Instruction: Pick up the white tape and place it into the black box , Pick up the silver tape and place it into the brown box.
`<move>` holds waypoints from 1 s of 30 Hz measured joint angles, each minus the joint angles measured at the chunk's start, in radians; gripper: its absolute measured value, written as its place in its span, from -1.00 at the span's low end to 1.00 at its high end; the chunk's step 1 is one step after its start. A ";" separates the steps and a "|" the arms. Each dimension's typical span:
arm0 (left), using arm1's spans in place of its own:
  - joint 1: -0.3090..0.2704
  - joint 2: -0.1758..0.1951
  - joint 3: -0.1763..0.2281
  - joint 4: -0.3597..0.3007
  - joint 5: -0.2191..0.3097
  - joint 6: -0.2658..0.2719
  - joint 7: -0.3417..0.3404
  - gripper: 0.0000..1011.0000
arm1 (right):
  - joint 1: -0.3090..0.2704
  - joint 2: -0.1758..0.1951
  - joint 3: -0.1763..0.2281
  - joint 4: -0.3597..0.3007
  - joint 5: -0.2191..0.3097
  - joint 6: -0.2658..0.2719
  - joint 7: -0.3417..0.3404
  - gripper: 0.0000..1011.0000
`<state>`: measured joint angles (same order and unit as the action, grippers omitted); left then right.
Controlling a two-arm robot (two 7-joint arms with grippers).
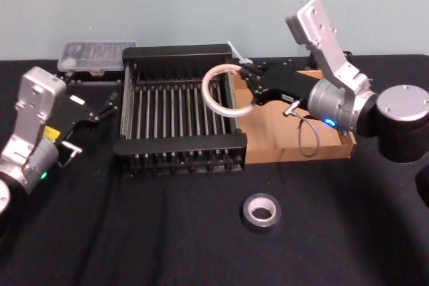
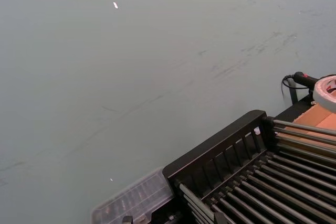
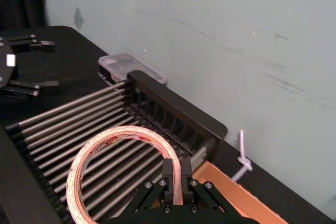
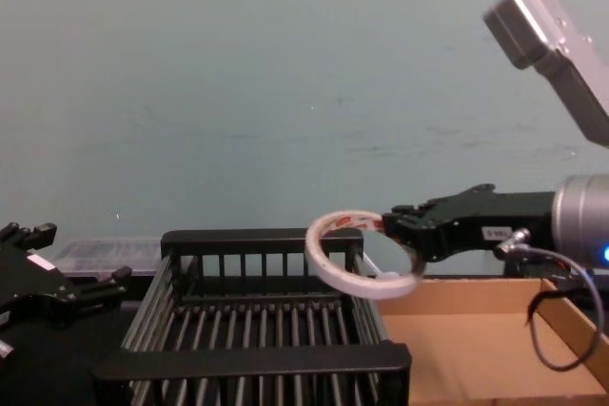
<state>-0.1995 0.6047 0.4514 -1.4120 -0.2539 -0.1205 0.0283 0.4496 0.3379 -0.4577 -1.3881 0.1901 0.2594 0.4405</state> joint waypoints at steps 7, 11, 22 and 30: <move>0.000 0.000 0.000 0.000 0.000 0.000 0.000 0.98 | 0.027 -0.022 -0.027 0.029 0.000 -0.015 0.019 -0.82; 0.000 0.000 0.000 0.000 0.000 0.000 0.000 0.98 | 0.034 -0.028 -0.037 0.039 0.003 -0.026 0.028 -0.82; 0.000 0.000 0.000 0.000 0.000 0.000 0.000 0.98 | 0.037 -0.032 -0.041 0.046 0.009 -0.040 0.034 -0.82; 0.000 0.000 0.000 0.000 0.000 0.000 0.000 0.98 | 0.036 -0.031 -0.041 0.045 0.009 -0.037 0.033 -0.79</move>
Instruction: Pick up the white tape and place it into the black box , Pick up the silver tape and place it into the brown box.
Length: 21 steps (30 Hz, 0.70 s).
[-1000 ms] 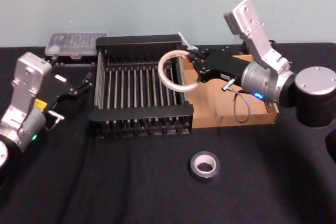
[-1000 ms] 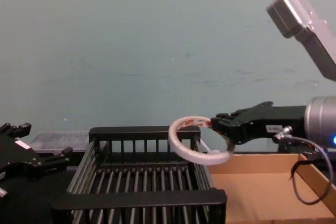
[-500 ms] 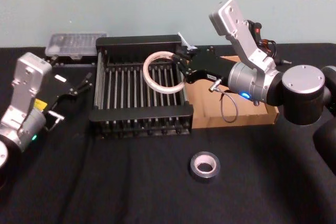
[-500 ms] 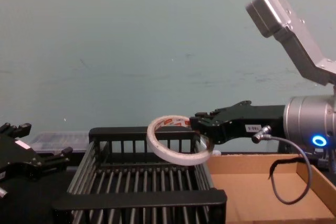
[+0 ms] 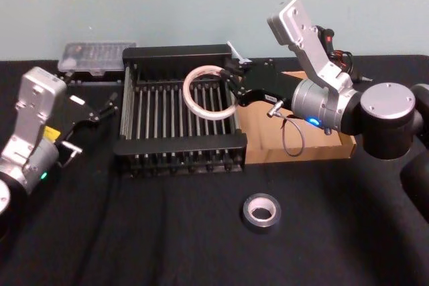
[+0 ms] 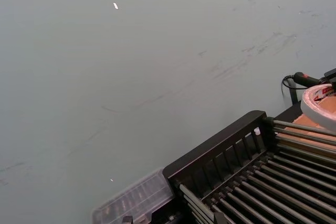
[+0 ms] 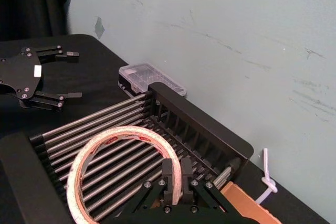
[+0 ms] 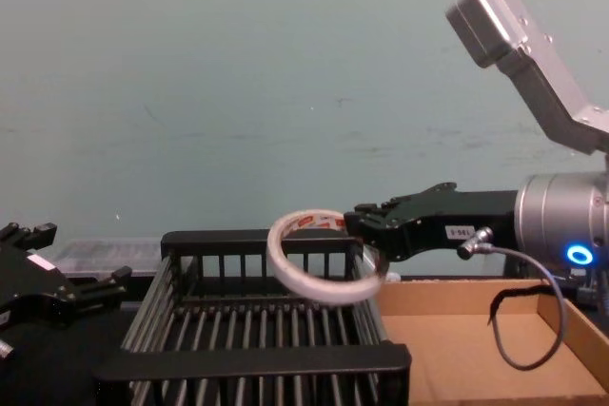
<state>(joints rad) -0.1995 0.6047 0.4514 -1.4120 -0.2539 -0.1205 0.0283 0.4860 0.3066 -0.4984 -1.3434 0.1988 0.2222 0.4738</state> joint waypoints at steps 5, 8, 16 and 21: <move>0.000 0.000 0.000 0.000 0.000 0.000 0.000 0.98 | 0.000 0.000 0.000 0.000 0.000 0.001 0.000 -0.57; 0.000 0.000 0.000 0.000 0.000 0.000 0.000 0.98 | 0.000 0.001 0.001 -0.001 0.000 0.002 0.000 -0.39; 0.000 0.000 0.000 0.000 0.000 0.000 0.000 0.98 | 0.000 0.001 0.001 -0.001 0.000 0.002 -0.001 0.17; 0.000 0.000 0.000 0.000 0.000 0.000 0.000 0.98 | 0.000 0.001 0.001 -0.001 0.000 0.003 -0.001 0.45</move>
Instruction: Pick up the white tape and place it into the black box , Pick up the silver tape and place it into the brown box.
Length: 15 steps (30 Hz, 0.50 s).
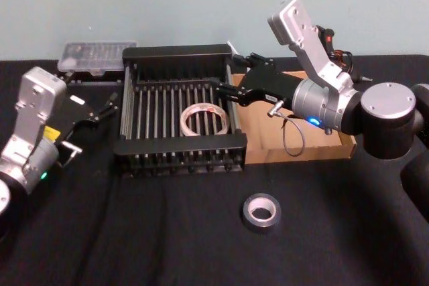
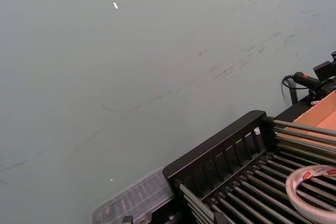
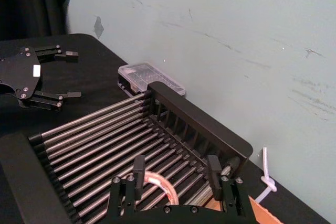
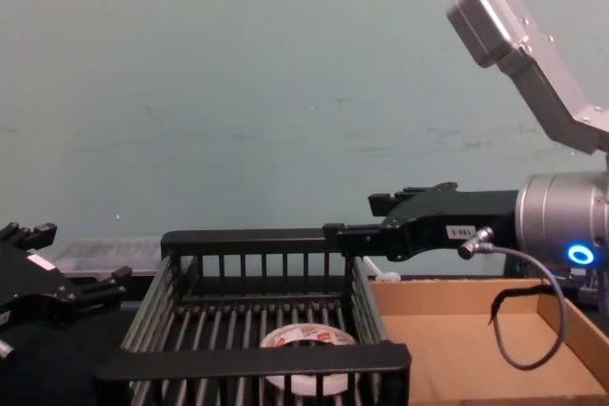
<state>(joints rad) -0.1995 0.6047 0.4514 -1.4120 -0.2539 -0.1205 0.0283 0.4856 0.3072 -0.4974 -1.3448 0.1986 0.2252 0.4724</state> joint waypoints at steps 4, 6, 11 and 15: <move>0.000 0.000 0.000 0.000 0.000 0.000 0.000 0.98 | 0.000 0.000 0.000 0.000 0.000 0.000 0.000 0.71; 0.000 0.000 0.000 0.000 0.000 0.000 0.000 0.98 | 0.000 0.000 0.000 0.000 0.000 0.000 0.000 0.76; 0.000 0.000 0.000 0.000 0.000 0.000 0.000 0.98 | 0.000 0.000 0.000 0.000 0.000 0.000 0.000 0.98; 0.000 0.000 0.000 0.000 0.000 0.000 0.000 0.98 | 0.000 0.001 0.000 0.000 0.000 0.000 0.000 0.98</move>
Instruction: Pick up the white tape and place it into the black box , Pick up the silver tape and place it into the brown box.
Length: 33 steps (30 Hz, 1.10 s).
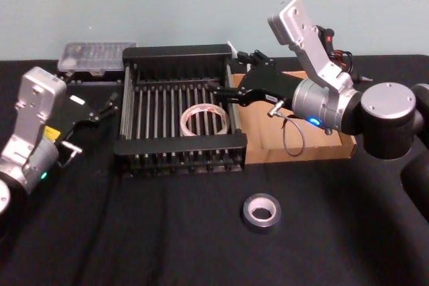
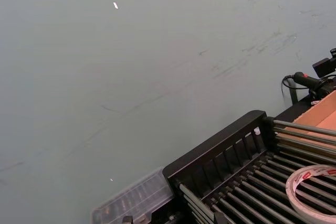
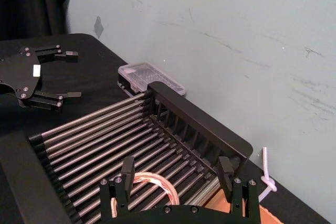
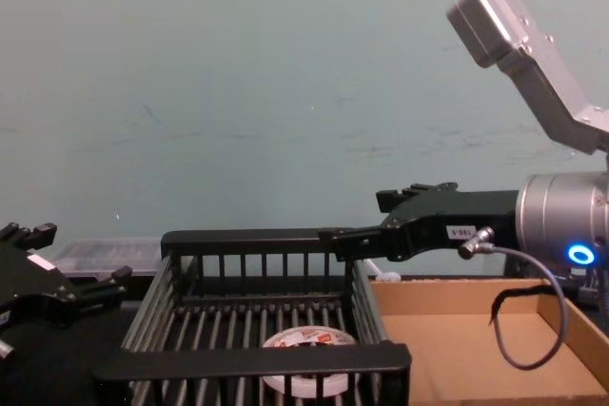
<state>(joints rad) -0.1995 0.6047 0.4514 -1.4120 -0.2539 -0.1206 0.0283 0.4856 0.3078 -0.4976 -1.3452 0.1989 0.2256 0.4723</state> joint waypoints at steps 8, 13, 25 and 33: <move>0.000 0.000 0.000 0.000 0.000 0.000 0.000 0.98 | -0.017 0.019 0.012 -0.036 0.014 0.014 -0.011 0.98; 0.000 0.000 0.000 0.000 0.000 0.000 0.000 0.98 | -0.052 0.057 0.039 -0.101 0.035 0.036 -0.016 0.98; 0.000 0.000 0.000 0.000 0.000 0.000 0.000 0.98 | -0.200 0.224 0.103 -0.285 0.096 0.091 0.006 0.98; 0.000 0.000 0.000 0.000 0.000 0.000 0.000 0.98 | -0.299 0.325 0.125 -0.370 0.129 0.119 0.025 0.98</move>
<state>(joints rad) -0.1995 0.6047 0.4514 -1.4119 -0.2539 -0.1205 0.0283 0.1869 0.6329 -0.3729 -1.7149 0.3283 0.3446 0.4974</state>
